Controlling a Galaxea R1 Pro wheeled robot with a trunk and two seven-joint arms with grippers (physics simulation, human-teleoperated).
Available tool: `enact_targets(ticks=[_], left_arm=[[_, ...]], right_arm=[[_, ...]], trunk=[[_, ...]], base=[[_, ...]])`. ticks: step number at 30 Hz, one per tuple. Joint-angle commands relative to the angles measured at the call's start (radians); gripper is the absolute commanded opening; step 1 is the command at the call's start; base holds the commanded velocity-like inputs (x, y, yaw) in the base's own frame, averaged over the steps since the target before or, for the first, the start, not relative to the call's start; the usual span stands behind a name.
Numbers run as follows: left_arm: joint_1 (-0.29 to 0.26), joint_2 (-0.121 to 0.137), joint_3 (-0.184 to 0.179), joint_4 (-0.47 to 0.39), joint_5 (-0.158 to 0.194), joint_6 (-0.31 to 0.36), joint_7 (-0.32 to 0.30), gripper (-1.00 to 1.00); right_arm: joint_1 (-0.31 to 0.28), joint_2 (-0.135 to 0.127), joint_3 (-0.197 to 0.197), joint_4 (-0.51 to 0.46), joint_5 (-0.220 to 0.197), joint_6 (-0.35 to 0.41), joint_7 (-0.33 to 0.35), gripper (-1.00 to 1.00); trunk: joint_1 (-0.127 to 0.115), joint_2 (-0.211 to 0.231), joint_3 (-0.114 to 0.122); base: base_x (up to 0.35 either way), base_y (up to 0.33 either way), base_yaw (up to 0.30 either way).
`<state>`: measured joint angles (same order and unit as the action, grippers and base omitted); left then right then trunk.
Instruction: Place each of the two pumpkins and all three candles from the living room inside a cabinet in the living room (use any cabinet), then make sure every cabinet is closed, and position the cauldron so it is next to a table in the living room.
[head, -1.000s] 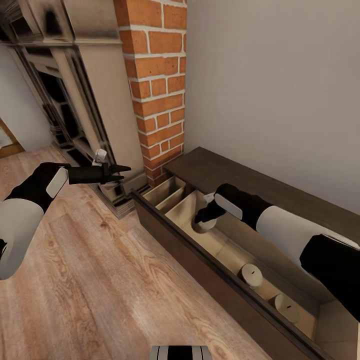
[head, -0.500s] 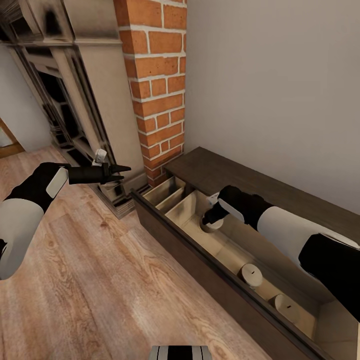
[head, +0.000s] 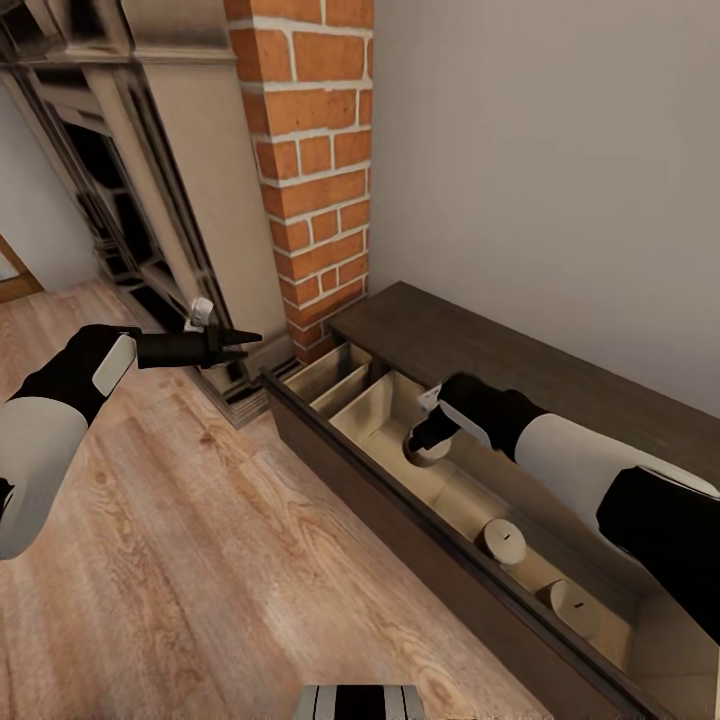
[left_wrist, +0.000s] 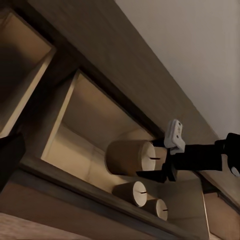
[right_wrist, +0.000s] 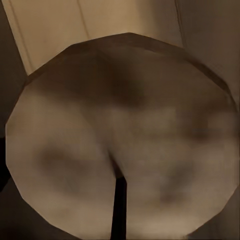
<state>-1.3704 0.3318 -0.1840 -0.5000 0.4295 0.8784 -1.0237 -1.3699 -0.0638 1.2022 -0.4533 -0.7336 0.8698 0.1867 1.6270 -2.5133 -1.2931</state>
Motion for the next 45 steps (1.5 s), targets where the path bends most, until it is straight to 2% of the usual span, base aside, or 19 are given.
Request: enact_targets(ticks=[1,18,25,40,45], left_arm=[[-0.001,0.001,-0.006,0.000,0.006,0.005,-0.001,1.00],[-0.001,0.001,-0.006,0.000,0.006,0.005,-0.001,1.00],[-0.001,0.001,-0.006,0.000,0.006,0.004,0.000,1.00],[-0.001,0.001,-0.006,0.000,0.006,0.004,-0.001,1.00],[-0.001,0.001,-0.006,0.000,0.006,0.005,-0.001,1.00]], right_arm=[[-0.001,-0.001,0.003,0.001,0.011,0.001,0.011,-1.00],[-0.001,-0.001,0.004,0.005,0.011,-0.009,0.013,-1.00],[-0.001,-0.001,0.037,0.005,0.011,-0.009,0.013,-1.00],[-0.001,-0.001,0.040,0.005,0.011,-0.011,0.013,-1.00],[-0.001,-0.001,0.040,0.005,0.011,-0.011,0.013,-1.00]], trunk=[[0.000,-0.001,-0.005],[0.008,-0.005,-0.071],[0.011,-0.006,-0.098],[0.018,-0.010,-0.156],[0.018,-0.010,-0.156]], base=[[0.000,0.000,0.000],[0.000,0.000,0.000],[0.000,0.000,0.000],[0.000,0.000,0.000],[0.000,0.000,0.000]])
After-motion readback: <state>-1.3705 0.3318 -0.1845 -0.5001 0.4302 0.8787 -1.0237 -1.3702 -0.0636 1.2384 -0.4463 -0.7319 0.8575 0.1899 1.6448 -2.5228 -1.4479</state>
